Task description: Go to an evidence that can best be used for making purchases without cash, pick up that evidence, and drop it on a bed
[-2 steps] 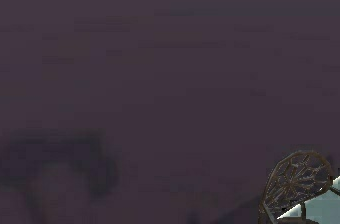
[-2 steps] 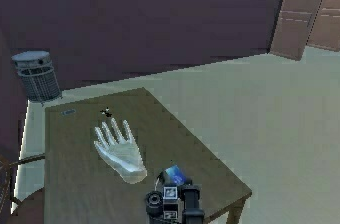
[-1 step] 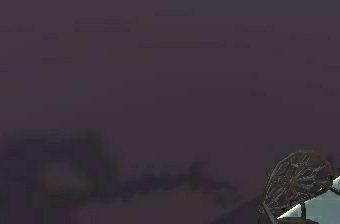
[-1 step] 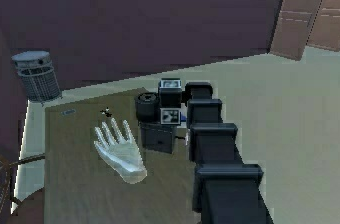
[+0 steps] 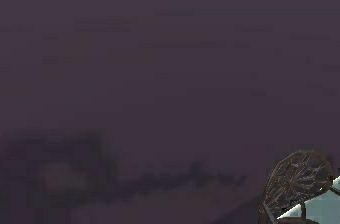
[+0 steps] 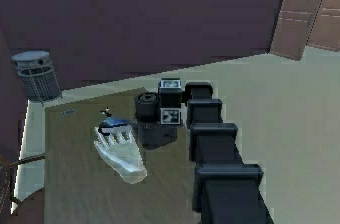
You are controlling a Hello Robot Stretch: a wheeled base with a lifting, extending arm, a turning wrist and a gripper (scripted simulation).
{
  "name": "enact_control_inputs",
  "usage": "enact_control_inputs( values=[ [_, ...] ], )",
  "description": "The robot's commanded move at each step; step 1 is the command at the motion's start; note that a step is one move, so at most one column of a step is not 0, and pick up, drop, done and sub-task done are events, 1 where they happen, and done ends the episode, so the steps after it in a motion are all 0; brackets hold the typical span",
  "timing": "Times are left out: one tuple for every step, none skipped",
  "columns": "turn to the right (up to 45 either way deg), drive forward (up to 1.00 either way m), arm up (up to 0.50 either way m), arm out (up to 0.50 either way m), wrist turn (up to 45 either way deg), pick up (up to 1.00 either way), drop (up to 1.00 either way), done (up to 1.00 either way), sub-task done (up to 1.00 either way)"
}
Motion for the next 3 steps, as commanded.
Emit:
enact_control_inputs(
  values=[
    [0.0, 0.0, 0.0, 0.0, -45.0, 0.0, 0.0, 0.0, 0.0],
    [0.0, 0.0, 0.0, 0.0, -45.0, 0.0, 0.0, 0.0, 0.0],
    [0.0, 0.0, 0.0, 0.0, -9.0, 0.0, 0.0, 0.0, 0.0]
  ],
)
